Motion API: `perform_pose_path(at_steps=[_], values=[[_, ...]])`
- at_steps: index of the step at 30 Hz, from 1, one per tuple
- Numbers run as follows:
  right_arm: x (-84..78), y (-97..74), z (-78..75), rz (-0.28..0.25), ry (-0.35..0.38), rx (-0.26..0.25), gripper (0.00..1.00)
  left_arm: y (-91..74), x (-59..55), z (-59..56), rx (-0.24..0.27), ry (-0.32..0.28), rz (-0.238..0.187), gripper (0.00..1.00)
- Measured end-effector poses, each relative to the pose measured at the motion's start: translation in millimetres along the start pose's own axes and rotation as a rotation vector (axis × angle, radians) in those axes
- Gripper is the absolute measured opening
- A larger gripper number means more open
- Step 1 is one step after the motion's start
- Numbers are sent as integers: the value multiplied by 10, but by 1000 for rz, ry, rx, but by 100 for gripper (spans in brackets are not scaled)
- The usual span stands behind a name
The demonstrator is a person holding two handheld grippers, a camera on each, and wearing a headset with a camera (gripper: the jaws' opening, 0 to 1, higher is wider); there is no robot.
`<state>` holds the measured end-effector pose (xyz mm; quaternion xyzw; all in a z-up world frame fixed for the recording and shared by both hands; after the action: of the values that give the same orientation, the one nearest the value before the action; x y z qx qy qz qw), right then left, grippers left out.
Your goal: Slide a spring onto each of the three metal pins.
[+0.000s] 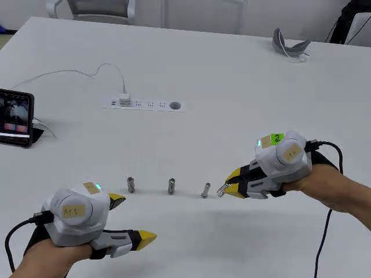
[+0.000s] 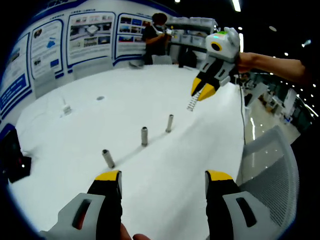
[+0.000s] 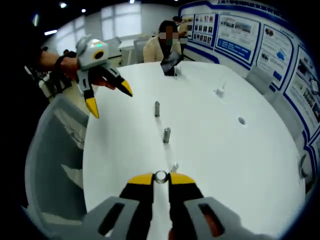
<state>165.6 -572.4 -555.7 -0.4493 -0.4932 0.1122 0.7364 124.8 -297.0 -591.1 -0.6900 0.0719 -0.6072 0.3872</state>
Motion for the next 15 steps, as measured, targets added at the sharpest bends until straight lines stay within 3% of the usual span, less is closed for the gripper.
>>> perform_pose_path(at_steps=[3,15], values=[[0,18,-47,1,5,-7,12,-34,-10,11,9,-24,-12,69],[51,99,-196,-2,10,-10,12,-145,-108,47,37,-59,7,74]])
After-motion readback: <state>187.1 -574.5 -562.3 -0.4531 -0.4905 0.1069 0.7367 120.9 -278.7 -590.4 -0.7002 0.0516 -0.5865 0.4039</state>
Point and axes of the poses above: the centre of the closed fingertips' face, and the gripper's own axes: y roughly forward along the fingers, z roughly to its left, x roughly out of its top, the point moved 8 cm from there along -y, roughly backward along the fingers, and after that the axes turned 13 degrees about y, right-handed, at the moved point
